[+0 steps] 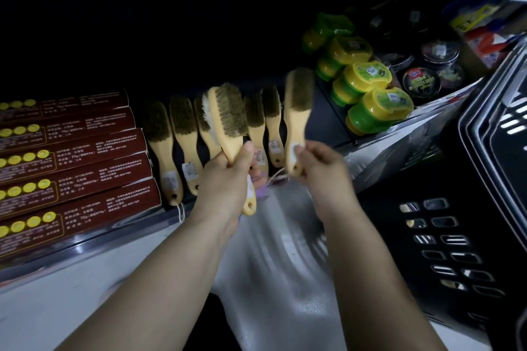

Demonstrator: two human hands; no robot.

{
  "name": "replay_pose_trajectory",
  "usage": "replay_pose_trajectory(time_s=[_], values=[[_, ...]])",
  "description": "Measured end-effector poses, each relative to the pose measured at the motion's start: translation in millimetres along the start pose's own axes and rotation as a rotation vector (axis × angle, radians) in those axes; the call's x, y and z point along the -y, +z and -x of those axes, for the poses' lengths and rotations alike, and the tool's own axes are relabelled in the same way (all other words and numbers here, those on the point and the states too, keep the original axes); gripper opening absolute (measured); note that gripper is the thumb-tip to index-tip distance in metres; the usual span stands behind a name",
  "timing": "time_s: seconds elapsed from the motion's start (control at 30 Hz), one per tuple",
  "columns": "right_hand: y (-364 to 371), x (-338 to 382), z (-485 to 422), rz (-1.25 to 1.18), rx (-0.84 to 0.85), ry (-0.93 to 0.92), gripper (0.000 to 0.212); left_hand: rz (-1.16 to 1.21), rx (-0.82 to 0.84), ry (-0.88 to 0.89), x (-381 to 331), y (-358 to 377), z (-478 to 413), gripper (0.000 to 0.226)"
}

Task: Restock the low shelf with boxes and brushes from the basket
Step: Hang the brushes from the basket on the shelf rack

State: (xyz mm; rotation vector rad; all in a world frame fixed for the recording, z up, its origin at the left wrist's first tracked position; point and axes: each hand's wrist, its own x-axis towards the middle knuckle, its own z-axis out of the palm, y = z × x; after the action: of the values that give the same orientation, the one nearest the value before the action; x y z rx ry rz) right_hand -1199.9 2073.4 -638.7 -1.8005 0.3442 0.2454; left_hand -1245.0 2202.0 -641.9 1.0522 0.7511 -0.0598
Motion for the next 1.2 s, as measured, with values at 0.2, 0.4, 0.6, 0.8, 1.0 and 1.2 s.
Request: replay_pose_trajectory(time_s=[0.2,0.4,0.6,0.8,1.0,1.2], values=[[-11.0,-3.2,-69.5,0.321,-0.302,-0.002,0.022,-0.053,-0.038,0.028,-4.2,2.7,-4.6,0.03],[-11.2,-15.4,-86.3,0.699,-0.206,0.027,0.027,-0.029,-0.033,0.0,-6.6,3.6,-6.5,0.02],[-17.0,-24.4,-68.4,0.773,-0.272,-0.109,0.028,-0.238,0.081,0.058,-0.4,3.5,-7.9,0.021],[-5.0,-23.2,4.7,0.226,-0.022,-0.182,0.016,-0.231,0.184,0.176,1.8,6.3,-8.7,0.019],[-19.3,-20.7,21.6,-0.105,0.138,-0.006,0.016,-0.487,0.231,0.268,7.1,23.0,-15.4,0.021],[-37.8,-10.1,-27.6,-0.154,-0.236,0.005,0.017,-1.513,0.187,0.678,31.1,32.3,-27.7,0.056]])
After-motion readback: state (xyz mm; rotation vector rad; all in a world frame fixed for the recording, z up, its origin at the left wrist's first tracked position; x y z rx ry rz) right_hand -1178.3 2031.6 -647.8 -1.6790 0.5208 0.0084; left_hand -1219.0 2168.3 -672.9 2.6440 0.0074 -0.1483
